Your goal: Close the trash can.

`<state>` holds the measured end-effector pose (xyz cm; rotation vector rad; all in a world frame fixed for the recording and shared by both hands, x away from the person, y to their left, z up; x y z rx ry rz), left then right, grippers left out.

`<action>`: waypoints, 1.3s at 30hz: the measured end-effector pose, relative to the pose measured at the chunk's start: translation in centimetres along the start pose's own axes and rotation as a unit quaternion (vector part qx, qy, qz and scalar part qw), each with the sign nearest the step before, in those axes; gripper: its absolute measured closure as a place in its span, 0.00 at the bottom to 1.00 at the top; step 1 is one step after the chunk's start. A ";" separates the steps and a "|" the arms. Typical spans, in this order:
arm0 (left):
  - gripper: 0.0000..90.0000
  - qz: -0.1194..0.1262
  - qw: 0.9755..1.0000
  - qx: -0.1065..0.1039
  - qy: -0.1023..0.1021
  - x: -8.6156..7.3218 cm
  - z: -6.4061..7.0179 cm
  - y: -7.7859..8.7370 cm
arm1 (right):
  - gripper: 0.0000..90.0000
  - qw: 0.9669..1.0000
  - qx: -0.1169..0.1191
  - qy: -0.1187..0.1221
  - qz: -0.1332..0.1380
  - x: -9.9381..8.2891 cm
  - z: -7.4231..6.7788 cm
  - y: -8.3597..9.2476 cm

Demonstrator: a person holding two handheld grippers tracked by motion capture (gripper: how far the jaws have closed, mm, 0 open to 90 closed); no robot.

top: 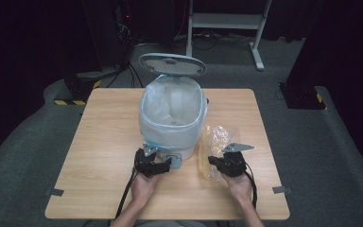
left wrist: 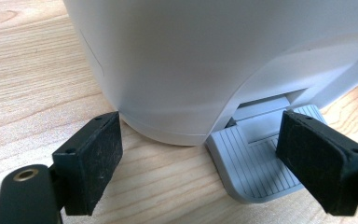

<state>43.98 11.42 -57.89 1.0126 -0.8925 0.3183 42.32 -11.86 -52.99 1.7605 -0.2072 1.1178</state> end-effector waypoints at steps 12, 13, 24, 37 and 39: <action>0.16 0.000 1.000 0.000 0.000 0.0 0.0 0.0 | 1.00 1.000 0.015 0.002 0.011 0.8 0.1 1.9; 0.16 0.000 1.000 0.000 0.000 0.0 0.0 0.0 | 1.00 1.000 0.016 0.003 0.013 0.9 0.2 2.1; 0.16 0.000 1.000 -0.001 0.001 0.0 0.0 0.0 | 1.00 0.999 0.020 -0.002 0.029 1.9 0.5 3.8; 0.16 0.000 1.000 -0.001 0.000 0.0 0.0 0.0 | 1.00 0.999 0.012 0.010 0.051 4.1 1.0 6.3; 0.16 0.000 1.000 0.000 0.000 0.0 0.0 0.0 | 1.00 0.998 0.011 0.016 0.055 4.6 1.0 6.8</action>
Point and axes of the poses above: each handheld gripper's, and its own axes: y roughly backward along the jaws, x roughly out of its top, z roughly to its right, the point moved 8 cm from there along -y, roughly forward along the jaws, and after that the axes turned 10 degrees about -x, right-handed, at the moved point
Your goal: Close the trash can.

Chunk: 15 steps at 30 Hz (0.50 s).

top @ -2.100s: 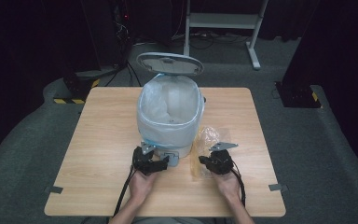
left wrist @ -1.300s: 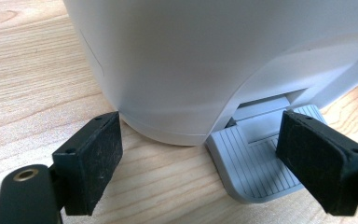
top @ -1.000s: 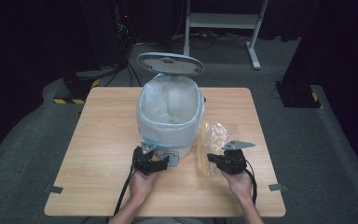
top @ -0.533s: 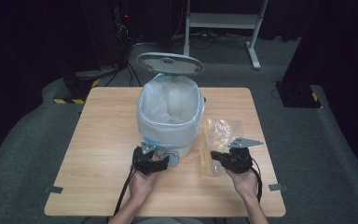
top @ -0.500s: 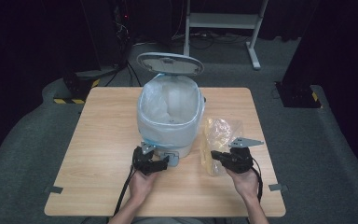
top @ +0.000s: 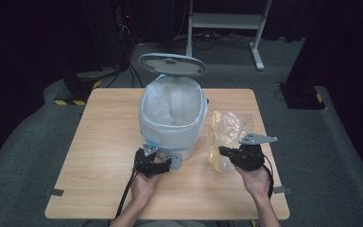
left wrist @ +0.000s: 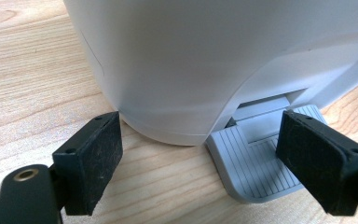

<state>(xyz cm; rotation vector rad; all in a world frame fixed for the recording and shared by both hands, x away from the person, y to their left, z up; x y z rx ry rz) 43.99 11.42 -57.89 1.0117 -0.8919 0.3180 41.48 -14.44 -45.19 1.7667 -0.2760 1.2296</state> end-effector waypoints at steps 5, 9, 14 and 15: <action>0.16 0.000 1.000 0.000 0.000 0.0 0.0 0.0 | 1.00 1.000 -0.010 0.015 0.012 1.3 0.0 1.0; 0.16 0.000 1.000 0.000 0.000 0.0 0.0 0.0 | 1.00 1.000 -0.007 0.017 0.021 2.3 -0.1 1.8; 0.16 0.000 1.000 0.000 -0.001 0.0 0.0 0.0 | 1.00 0.999 -0.003 0.022 0.029 3.3 -0.1 2.3; 0.16 0.000 1.000 0.000 0.000 0.0 0.0 0.0 | 1.00 0.999 -0.004 0.023 0.030 3.5 -0.1 2.4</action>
Point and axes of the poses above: each handheld gripper's, and its own axes: y roughly backward along the jaws, x roughly out of its top, z roughly to its right, the point moved 8 cm from there along -y, roughly forward along the jaws, and after that the axes turned 10 degrees about -x, right-handed, at the moved point
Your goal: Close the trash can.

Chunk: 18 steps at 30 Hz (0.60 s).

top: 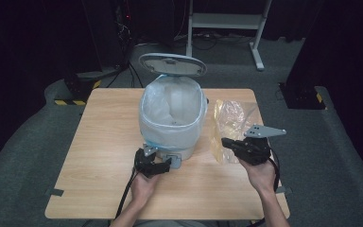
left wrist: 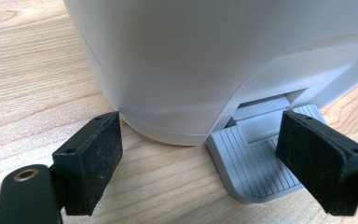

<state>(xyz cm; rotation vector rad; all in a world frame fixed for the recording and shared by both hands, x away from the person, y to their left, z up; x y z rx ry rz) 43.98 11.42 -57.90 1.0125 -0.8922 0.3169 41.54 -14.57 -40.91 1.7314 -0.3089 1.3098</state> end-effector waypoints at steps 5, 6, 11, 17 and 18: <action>0.16 0.000 1.000 0.000 0.000 0.0 0.0 0.0 | 1.00 1.000 0.014 0.004 0.005 0.9 -0.2 0.4; 0.16 0.000 1.000 0.000 0.000 0.0 0.0 0.0 | 1.00 1.000 0.018 0.003 0.005 1.1 -0.2 0.4; 0.16 0.000 1.000 0.000 0.000 0.0 0.0 0.0 | 1.00 0.999 0.036 0.001 0.013 2.0 -0.3 0.8; 0.16 0.000 1.000 0.000 0.000 0.0 0.0 0.0 | 1.00 0.999 0.048 0.004 0.023 3.3 -0.6 1.4; 0.16 0.001 1.000 0.000 0.000 0.0 0.0 0.0 | 1.00 0.998 0.050 0.004 0.024 3.5 -0.7 1.5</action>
Point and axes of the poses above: each handheld gripper's, and its own axes: y roughly backward along the jaws, x roughly out of its top, z roughly to its right, the point moved 8 cm from there along -y, roughly forward along the jaws, and after that the axes turned 10 degrees about -x, right-handed, at the moved point
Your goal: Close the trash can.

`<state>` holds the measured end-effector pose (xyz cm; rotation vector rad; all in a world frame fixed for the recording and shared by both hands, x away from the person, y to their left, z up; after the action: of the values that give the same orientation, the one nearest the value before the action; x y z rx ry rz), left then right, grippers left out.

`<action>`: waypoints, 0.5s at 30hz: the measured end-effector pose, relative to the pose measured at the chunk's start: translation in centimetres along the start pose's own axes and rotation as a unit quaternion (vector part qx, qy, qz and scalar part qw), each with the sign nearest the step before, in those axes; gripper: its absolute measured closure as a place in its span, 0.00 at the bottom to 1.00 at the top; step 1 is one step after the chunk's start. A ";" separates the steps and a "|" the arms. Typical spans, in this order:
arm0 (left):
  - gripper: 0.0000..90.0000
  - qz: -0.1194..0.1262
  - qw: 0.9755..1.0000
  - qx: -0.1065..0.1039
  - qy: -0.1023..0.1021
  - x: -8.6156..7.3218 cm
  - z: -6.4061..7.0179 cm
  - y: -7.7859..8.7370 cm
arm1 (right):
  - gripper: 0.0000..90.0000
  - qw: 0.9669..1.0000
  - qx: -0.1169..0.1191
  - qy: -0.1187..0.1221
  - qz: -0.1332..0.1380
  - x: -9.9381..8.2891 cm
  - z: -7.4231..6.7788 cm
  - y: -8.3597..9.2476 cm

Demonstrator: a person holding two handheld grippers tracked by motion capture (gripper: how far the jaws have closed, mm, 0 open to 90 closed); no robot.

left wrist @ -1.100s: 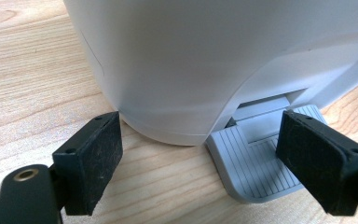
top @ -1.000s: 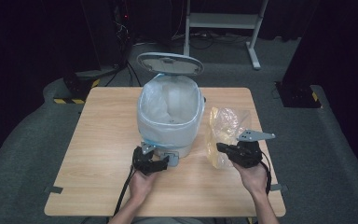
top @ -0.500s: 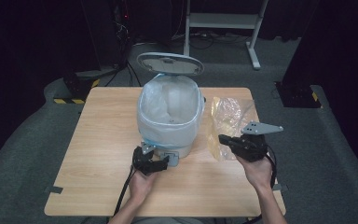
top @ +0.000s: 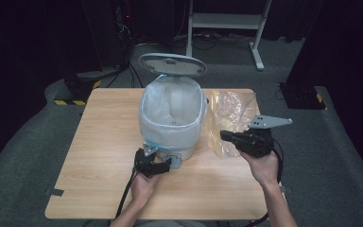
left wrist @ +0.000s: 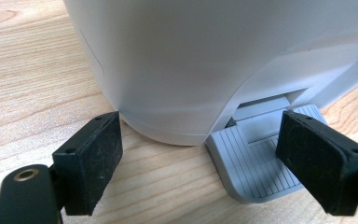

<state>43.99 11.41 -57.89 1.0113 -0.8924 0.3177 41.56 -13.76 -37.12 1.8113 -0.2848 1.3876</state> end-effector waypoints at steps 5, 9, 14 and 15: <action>0.16 0.000 1.000 0.000 0.000 0.0 0.0 0.0 | 1.00 1.000 0.014 0.007 0.005 1.1 -0.5 0.3; 0.16 0.000 1.000 0.000 0.000 0.0 0.0 0.0 | 1.00 1.000 0.029 0.007 0.007 1.8 -1.1 0.5; 0.16 -0.001 1.000 0.001 0.002 0.0 0.0 0.0 | 1.00 0.999 0.037 0.013 0.012 2.9 -1.4 0.5; 0.16 0.000 1.000 0.000 -0.001 0.0 0.0 0.0 | 1.00 0.999 0.039 0.014 0.012 3.1 -1.5 0.5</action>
<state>44.00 11.42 -57.89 1.0117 -0.8933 0.3168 41.34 -12.12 -34.05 1.8550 -0.2428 1.4578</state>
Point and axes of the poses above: each handheld gripper's, and its own axes: y roughly backward along the jaws, x roughly out of its top, z roughly to its right, the point moved 8 cm from there along -y, roughly forward along the jaws, and after that the axes turned 10 degrees about -x, right-handed, at the moved point
